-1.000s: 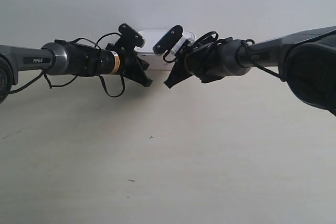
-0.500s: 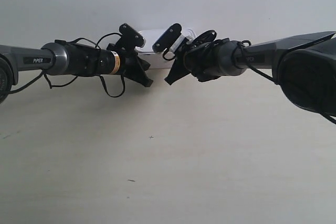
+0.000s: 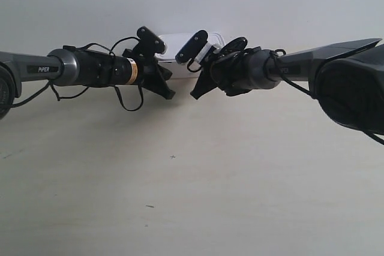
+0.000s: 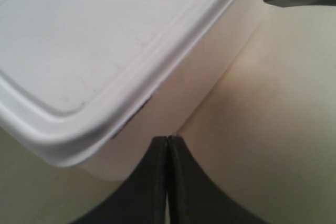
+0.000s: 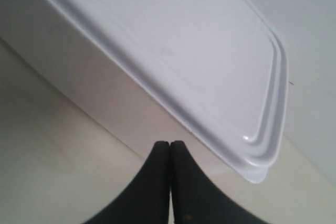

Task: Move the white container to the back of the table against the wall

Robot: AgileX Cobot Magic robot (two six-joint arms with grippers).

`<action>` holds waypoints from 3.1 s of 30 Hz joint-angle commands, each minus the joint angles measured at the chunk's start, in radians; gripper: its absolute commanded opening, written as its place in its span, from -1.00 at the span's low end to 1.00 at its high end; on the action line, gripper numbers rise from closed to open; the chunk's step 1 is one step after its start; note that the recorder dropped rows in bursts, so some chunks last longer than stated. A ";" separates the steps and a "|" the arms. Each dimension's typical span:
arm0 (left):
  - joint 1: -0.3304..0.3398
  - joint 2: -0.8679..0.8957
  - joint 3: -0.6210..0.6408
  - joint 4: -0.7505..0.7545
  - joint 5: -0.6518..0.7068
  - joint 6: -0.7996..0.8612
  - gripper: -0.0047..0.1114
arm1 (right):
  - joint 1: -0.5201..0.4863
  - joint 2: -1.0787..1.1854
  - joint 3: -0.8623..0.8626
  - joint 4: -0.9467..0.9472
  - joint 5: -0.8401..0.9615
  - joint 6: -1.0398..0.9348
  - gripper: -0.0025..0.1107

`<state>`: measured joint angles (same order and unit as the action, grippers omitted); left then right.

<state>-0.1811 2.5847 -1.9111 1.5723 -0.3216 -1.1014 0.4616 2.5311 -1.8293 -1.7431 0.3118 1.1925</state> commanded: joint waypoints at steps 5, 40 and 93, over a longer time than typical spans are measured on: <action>0.000 0.026 -0.032 -0.048 0.000 0.012 -0.92 | -0.008 -0.003 -0.005 -0.001 0.003 -0.005 -0.96; 0.002 -0.107 0.153 0.089 0.003 -0.136 -0.92 | -0.008 -0.120 0.148 0.219 0.003 -0.169 -0.96; -0.073 -2.021 1.786 -0.400 0.052 -0.491 -0.92 | -0.008 -2.066 1.572 0.294 -0.521 0.529 -0.96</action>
<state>-0.2505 0.6214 -0.1436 1.2004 -0.2410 -1.6032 0.4572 0.5098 -0.2904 -1.4856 -0.2117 1.7200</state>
